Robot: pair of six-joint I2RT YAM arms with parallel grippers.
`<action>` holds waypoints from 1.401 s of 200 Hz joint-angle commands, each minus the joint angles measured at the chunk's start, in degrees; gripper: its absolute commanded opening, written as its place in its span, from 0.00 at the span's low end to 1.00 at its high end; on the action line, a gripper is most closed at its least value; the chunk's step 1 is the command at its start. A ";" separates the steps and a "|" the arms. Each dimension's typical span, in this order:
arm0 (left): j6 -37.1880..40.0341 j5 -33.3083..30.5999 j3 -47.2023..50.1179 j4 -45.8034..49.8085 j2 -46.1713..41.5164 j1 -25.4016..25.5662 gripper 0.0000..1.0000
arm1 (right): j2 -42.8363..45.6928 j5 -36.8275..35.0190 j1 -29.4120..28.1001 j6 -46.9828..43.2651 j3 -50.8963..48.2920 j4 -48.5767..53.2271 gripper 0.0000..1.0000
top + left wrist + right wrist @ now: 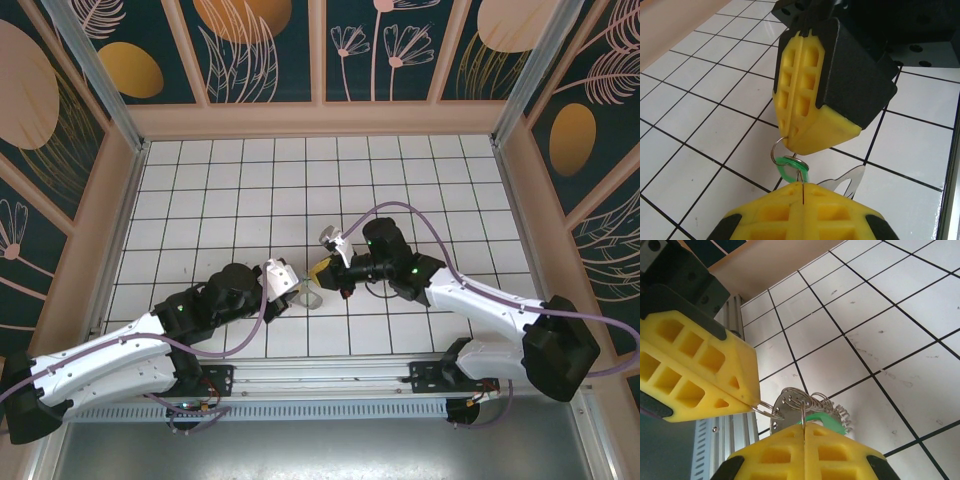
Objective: Put the keys on the keyring
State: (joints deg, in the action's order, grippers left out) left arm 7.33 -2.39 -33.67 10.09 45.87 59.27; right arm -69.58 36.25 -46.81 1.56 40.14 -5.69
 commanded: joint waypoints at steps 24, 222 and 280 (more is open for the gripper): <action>0.75 -0.20 -2.10 -1.65 -0.44 0.52 0.00 | 0.60 0.31 0.31 0.62 1.71 0.03 0.00; 1.03 -2.15 -2.36 -2.27 0.80 0.59 0.00 | 0.60 4.92 0.05 2.30 0.66 -1.69 0.00; 1.08 -1.32 -2.21 -2.61 0.36 0.56 0.00 | -0.23 4.27 0.07 2.40 1.21 -2.08 0.00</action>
State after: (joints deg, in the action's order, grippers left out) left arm 7.51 -4.62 -34.30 10.11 46.89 59.59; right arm -69.12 40.18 -46.81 3.42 40.12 -6.17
